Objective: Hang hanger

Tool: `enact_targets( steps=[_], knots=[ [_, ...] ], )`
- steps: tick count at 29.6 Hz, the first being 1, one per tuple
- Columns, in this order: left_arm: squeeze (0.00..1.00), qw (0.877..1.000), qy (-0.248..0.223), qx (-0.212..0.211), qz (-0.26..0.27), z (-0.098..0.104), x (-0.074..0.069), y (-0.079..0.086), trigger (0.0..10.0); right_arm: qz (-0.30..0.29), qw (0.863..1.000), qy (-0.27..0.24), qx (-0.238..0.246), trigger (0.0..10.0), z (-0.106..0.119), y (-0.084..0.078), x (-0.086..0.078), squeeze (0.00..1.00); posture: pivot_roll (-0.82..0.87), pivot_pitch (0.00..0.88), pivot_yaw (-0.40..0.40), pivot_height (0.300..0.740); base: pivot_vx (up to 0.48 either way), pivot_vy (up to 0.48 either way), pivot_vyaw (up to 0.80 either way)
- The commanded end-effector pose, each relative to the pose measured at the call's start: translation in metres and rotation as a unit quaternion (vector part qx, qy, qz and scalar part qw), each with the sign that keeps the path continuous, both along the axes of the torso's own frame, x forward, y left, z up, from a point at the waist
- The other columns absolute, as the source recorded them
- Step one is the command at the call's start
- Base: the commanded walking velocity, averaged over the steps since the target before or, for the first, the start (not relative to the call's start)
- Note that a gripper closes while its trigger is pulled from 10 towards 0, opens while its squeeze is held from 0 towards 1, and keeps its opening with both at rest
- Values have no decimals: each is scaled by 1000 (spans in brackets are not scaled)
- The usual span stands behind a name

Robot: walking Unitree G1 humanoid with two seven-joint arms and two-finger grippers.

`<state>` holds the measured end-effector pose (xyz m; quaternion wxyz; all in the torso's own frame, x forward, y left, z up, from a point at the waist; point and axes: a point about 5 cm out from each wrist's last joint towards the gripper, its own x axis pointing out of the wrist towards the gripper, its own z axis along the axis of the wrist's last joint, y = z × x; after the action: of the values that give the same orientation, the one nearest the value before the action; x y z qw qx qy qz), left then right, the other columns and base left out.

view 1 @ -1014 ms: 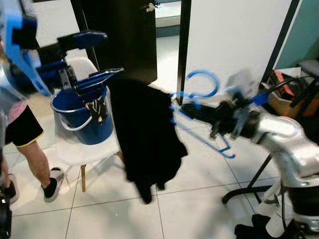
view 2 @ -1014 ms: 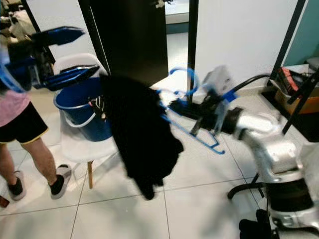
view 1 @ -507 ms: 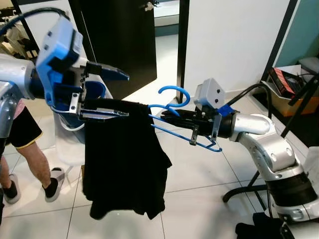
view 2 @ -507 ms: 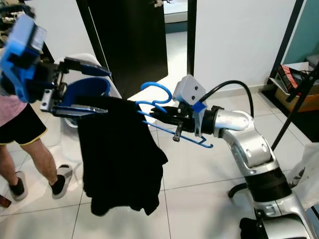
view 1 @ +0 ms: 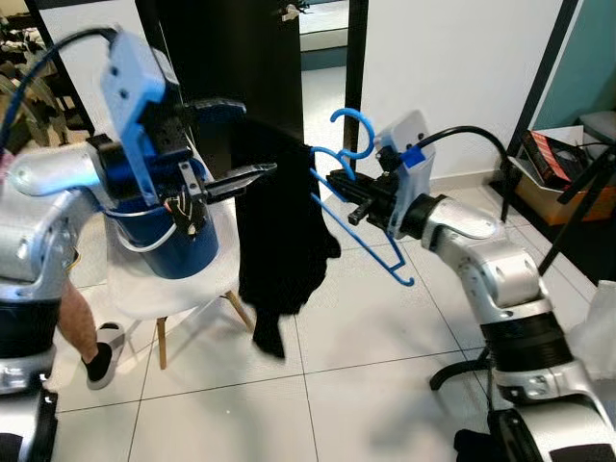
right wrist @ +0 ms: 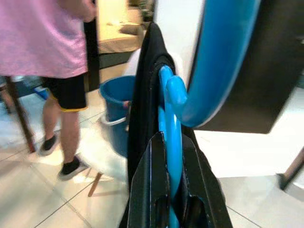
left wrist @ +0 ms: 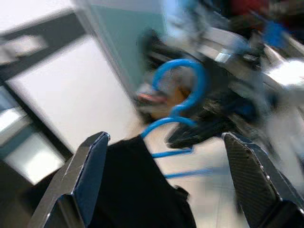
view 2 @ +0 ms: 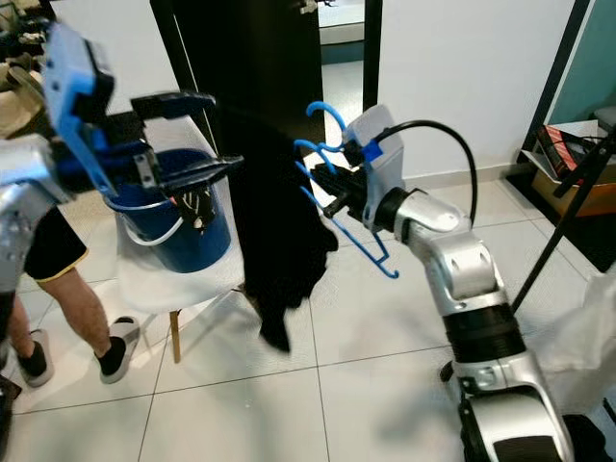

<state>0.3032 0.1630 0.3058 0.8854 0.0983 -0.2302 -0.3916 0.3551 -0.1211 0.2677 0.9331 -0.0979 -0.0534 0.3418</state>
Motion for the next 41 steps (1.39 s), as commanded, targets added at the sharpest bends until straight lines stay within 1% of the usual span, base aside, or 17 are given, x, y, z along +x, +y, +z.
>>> enact_targets(
  steps=[1, 3, 7, 8, 9, 10, 13, 14, 17, 18, 24, 27, 30, 36, 38, 40, 41],
  knots=[
    [0, 999, 31, -12, 41, -16, 5, 2, 10000, -7, 1000, -24, 18, 10000, 17, 1, 1, 0, -48, 0, 34, 740, 0, 0, 0],
    [0, 996, 58, -28, 65, -36, 8, -2, 10000, -19, 999, -31, 33, 10000, 25, -1, 2, 0, -54, 0, 35, 740, 0, 0, 0],
    [0, 995, 65, -24, 69, -43, 8, -4, 10000, -24, 998, -33, 38, 10000, 28, -2, 2, 0, -56, 0, 35, 740, 0, 0, 0],
    [0, 992, 72, -10, 101, -55, 10, -5, 10000, -34, 998, -36, 49, 10000, 35, -3, 2, 0, -63, 0, 35, 740, 0, 0, 0],
    [0, 992, 72, -10, 101, -55, 10, -5, 10000, -34, 998, -36, 49, 10000, 35, -3, 2, 0, -63, 0, 35, 740, 0, 0, 0],
    [0, 988, 78, -4, 136, -67, 13, -6, 10000, -43, 997, -40, 56, 10000, 41, -5, 2, 0, -66, 0, 34, 740, 0, 0, 0],
    [0, 983, 81, -2, 167, -77, 16, -8, 10000, -50, 996, -42, 62, 10000, 46, -6, 2, 0, -69, 0, 33, 740, 0, 0, 0],
    [0, 979, 90, -19, 184, -85, 17, -15, 10000, -55, 996, -41, 65, 10000, 50, -6, 2, 0, -73, 0, 31, 740, 0, 0, 0],
    [0, 976, 97, -34, 190, -89, 17, -20, 10000, -57, 995, -40, 66, 10000, 52, -6, 2, 0, -73, 0, 31, 740, 0, 0, 0],
    [0, 974, 105, -46, 193, -95, 17, -28, 10000, -56, 996, -36, 67, 10000, 53, -3, 1, 0, -82, 0, 26, 740, 0, 0, 0],
    [0, 972, 114, -68, 195, -101, 18, -39, 10000, -48, 996, -30, 71, 10000, 55, 3, -1, 0, -85, 0, 24, 740, 0, 0, 0],
    [0, 970, 137, -129, 152, -101, 16, -48, 10000, -36, 996, -25, 77, 10000, 56, 11, -4, 0, -95, 0, 18, 740, 0, 0, 0],
    [0, 973, 138, -131, 134, -101, 14, -51, 10000, -33, 996, -24, 77, 10000, 57, 13, -5, 0, -95, 0, 18, 740, 0, 0, 0],
    [0, 972, 130, -120, 154, -104, 16, -47, 10000, -21, 996, -26, 82, 10000, 65, 18, -8, 0, -97, 0, 22, 740, 0, 0, 0],
    [0, 974, 124, -92, 168, -108, 18, -46, 10000, -10, 996, -29, 89, 10000, 71, 21, -11, 0, -97, 0, 21, 740, 0, 0, 0],
    [0, 974, 124, -92, 168, -108, 18, -46, 10000, -10, 996, -29, 89, 10000, 71, 21, -11, 0, -97, 0, 21, 740, 0, 0, 0],
    [0, 973, 123, -78, 177, -110, 19, -46, 10000, -5, 995, -30, 92, 10000, 73, 22, -12, 0, -101, 0, 25, 740, 0, 0, 0]
  ],
)
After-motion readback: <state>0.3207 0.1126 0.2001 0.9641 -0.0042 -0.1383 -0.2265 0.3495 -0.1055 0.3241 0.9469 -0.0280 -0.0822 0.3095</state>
